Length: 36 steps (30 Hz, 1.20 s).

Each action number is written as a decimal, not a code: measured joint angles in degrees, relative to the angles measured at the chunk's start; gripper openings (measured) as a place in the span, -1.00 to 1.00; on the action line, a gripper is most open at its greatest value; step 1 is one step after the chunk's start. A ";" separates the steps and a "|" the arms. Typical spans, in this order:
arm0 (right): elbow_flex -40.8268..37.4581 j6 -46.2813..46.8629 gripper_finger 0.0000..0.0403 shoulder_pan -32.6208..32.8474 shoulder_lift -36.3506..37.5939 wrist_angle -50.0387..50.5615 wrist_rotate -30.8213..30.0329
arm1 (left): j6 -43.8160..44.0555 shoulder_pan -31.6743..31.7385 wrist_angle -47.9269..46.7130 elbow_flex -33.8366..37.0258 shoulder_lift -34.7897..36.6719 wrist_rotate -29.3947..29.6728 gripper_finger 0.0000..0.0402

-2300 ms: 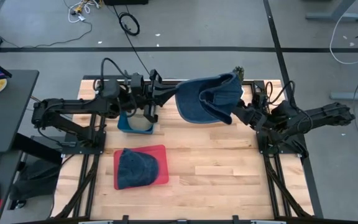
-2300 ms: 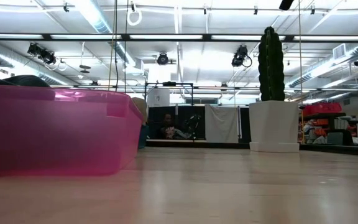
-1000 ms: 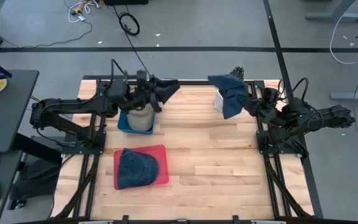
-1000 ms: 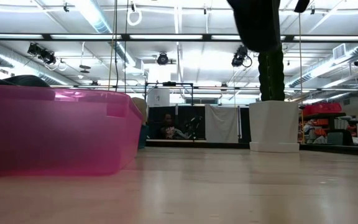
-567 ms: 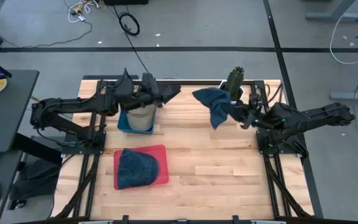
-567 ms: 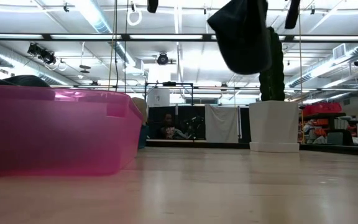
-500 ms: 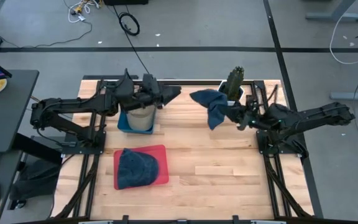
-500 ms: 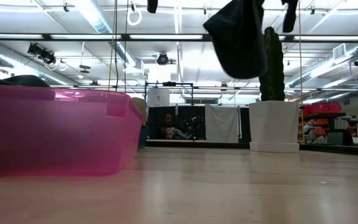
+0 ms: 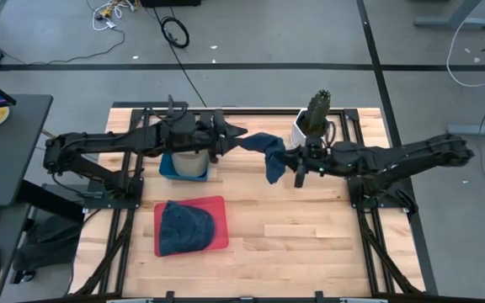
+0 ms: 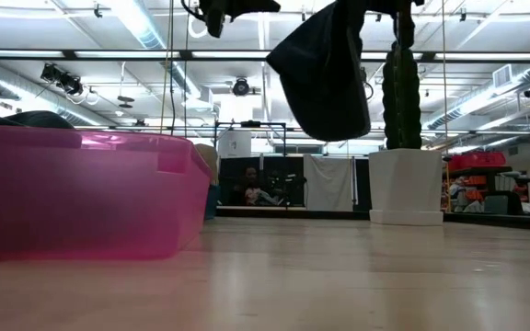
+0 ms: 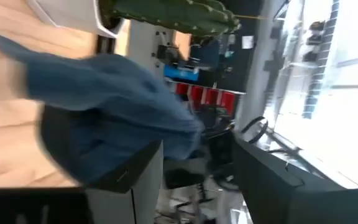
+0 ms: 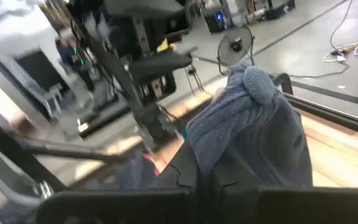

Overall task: Pick & Place hat
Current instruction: Put the blue cap into the pink bin

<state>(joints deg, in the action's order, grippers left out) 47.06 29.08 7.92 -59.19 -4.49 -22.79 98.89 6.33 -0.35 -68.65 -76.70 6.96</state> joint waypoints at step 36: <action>3.39 -5.54 -1.00 0.15 -7.03 6.84 4.41 | 9.52 0.00 9.82 0.03 -11.83 -4.54 -0.02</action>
<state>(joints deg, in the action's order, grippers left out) 50.46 23.54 8.08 -66.22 2.35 -18.37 108.41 6.33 9.47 -68.62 -88.54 2.42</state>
